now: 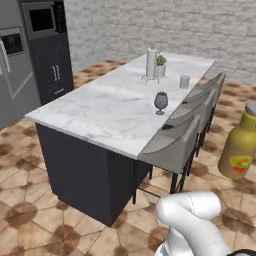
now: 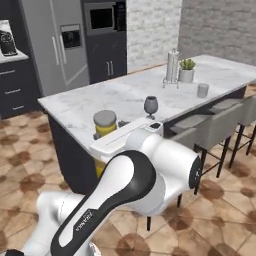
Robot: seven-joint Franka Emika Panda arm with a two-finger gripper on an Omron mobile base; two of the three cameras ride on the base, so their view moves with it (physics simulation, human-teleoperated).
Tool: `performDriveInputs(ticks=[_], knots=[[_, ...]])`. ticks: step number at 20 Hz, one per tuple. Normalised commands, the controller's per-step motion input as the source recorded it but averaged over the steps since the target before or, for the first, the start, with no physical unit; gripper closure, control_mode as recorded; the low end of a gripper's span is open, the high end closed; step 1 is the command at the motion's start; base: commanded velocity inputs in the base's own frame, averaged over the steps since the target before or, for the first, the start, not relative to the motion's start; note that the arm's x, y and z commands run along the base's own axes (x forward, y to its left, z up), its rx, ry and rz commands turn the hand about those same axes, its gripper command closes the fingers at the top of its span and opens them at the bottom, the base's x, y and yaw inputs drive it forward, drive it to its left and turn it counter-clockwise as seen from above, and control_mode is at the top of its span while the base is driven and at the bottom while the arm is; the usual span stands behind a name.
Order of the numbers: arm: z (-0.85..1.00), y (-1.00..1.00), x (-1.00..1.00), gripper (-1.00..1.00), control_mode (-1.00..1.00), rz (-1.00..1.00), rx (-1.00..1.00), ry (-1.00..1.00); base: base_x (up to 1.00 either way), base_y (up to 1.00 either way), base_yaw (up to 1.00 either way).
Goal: There is a wine glass and glass cup on the dining counter. Place the wine bottle next to the wine glass and the juice bottle next to the glass cup.
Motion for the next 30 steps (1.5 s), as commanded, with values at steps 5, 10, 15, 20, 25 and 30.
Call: performDriveInputs(ticks=[5, 10, 15, 20, 25, 30], knots=[[0.00, 0.00, 0.00, 1.00, 1.00, 0.00, 0.00, 0.00, 0.29, -0.99, 0.41], [0.00, 0.00, 0.00, 1.00, 1.00, 0.00, 0.00, 0.00, 0.40, -1.00, 0.39], [0.00, 0.00, 0.00, 1.00, 1.00, 0.00, 0.00, 0.00, 0.37, -1.00, 0.39], [0.00, 0.00, 0.00, 1.00, 1.00, 0.00, 0.00, 0.00, 0.08, -1.00, 0.38], [0.00, 0.00, 0.00, 1.00, 1.00, 0.00, 0.00, 0.00, 0.00, -1.00, 0.38], [0.00, 0.00, 0.00, 1.00, 1.00, 0.00, 0.00, 0.00, 0.00, -1.00, 0.37]])
